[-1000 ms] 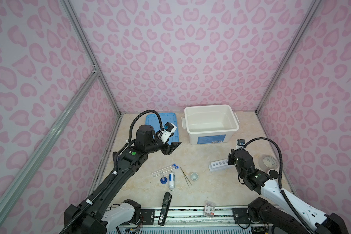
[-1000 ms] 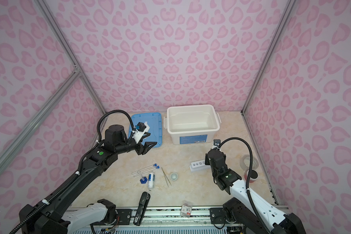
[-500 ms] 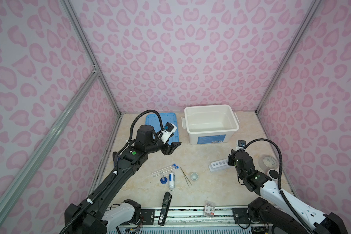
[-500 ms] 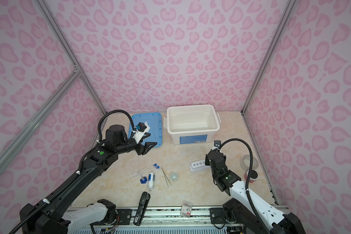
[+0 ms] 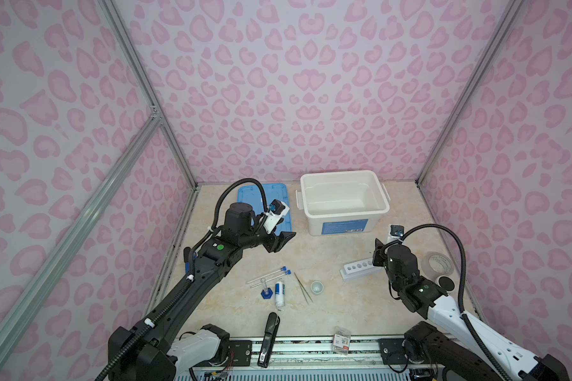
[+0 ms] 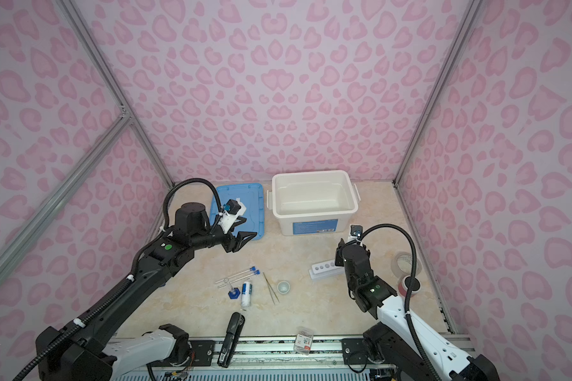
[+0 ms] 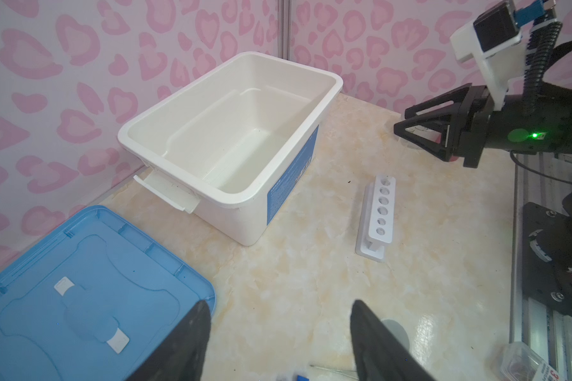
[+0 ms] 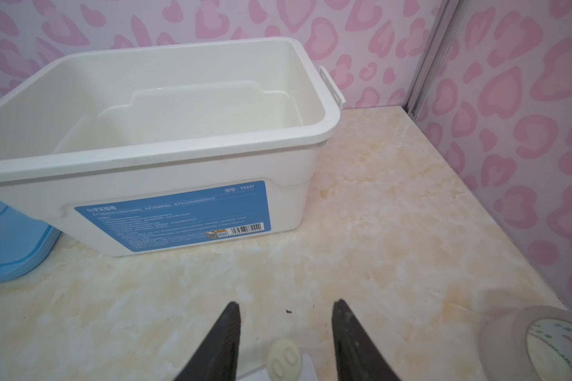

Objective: Organize the chemistry lab equipment
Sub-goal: 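Raise the right gripper from the rack while the left gripper reaches toward the blue-capped tubes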

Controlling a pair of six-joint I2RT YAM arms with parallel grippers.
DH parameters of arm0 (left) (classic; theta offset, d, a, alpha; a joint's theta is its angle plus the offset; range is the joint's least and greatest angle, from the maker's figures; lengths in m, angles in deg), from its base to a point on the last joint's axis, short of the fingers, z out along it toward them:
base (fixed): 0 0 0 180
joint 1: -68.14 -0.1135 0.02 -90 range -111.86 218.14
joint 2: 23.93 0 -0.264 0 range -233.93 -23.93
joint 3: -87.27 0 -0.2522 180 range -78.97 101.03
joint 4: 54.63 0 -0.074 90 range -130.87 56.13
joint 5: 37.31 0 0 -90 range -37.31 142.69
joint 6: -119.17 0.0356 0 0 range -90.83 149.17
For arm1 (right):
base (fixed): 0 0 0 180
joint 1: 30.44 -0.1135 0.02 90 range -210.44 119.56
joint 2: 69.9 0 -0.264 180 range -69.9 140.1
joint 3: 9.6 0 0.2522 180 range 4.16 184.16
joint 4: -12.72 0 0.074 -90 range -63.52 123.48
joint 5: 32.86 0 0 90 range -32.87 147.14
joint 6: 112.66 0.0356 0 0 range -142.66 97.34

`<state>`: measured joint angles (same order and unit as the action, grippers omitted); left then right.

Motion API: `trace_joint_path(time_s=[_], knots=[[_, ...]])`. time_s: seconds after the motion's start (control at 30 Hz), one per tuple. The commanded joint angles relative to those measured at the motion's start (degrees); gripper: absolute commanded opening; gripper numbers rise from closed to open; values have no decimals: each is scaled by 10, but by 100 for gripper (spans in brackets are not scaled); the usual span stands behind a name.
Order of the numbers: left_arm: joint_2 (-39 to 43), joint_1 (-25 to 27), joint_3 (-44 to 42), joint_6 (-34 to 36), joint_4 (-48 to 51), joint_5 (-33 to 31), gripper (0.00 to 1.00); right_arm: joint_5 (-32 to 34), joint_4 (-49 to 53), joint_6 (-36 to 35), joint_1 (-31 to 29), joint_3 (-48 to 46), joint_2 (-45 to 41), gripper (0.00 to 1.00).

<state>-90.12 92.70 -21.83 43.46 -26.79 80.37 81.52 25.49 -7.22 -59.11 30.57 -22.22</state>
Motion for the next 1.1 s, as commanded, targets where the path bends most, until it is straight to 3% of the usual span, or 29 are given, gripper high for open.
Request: trace_joint_path(time_s=[0.0,0.2,0.4,0.8,1.07], knots=[[-4,0,9,11,12,6,69,2,14,-19,0,20,-12,48],[-4,0,2,20,44,-3,69,-7,41,-53,3,76,-23,50],[-11,0,-12,47,82,-1,70,-79,57,-70,19,140,3,48],[-57,0,-21,119,150,-119,68,-193,11,-58,19,152,64,47],[-94,-13,-31,150,158,-163,67,-216,-4,-54,21,143,72,46]])
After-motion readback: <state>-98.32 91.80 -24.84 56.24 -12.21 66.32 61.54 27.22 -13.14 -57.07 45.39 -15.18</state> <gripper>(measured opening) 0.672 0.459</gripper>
